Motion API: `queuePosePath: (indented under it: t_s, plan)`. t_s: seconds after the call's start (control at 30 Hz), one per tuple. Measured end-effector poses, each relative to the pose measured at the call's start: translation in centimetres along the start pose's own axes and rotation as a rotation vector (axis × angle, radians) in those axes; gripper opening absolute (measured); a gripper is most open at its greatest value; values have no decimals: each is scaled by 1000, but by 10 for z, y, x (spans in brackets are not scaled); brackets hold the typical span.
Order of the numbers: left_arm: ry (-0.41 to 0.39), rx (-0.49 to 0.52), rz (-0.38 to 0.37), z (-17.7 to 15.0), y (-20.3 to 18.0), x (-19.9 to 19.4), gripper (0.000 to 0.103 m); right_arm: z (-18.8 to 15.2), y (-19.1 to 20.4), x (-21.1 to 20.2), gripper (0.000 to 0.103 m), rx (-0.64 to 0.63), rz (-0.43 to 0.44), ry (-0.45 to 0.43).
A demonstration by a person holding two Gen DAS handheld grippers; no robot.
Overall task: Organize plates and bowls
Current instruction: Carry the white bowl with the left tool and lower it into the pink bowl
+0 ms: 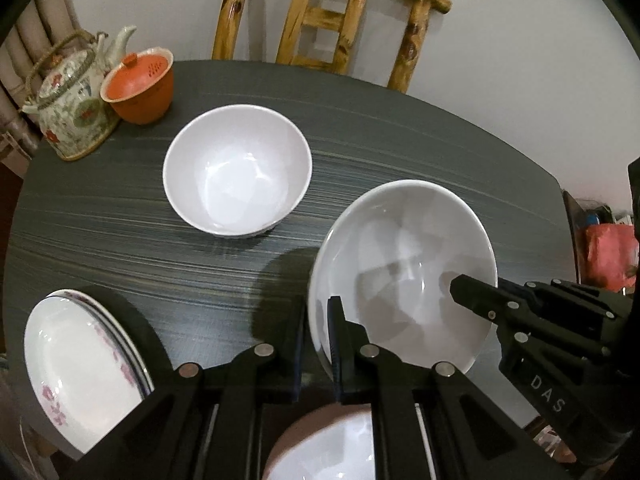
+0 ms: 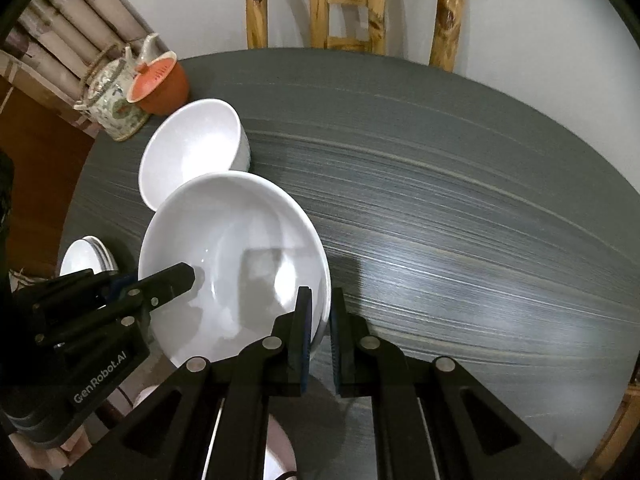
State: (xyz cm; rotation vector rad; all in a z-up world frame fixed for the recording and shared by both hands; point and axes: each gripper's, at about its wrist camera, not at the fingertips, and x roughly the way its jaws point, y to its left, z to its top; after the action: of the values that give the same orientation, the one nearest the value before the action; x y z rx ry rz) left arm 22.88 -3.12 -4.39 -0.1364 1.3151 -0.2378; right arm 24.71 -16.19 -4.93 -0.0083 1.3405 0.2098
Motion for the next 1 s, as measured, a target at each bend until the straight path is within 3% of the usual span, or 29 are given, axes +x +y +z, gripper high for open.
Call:
queuePosePath:
  t_s: [0.33, 1.0]
  plan:
    - [-29, 26, 10, -25, -7, -40, 10, -26, 15, -40, 8, -24, -26, -41]
    - [11, 33, 9, -101, 5, -49, 10, -95, 44, -58, 9, -57, -35, -25]
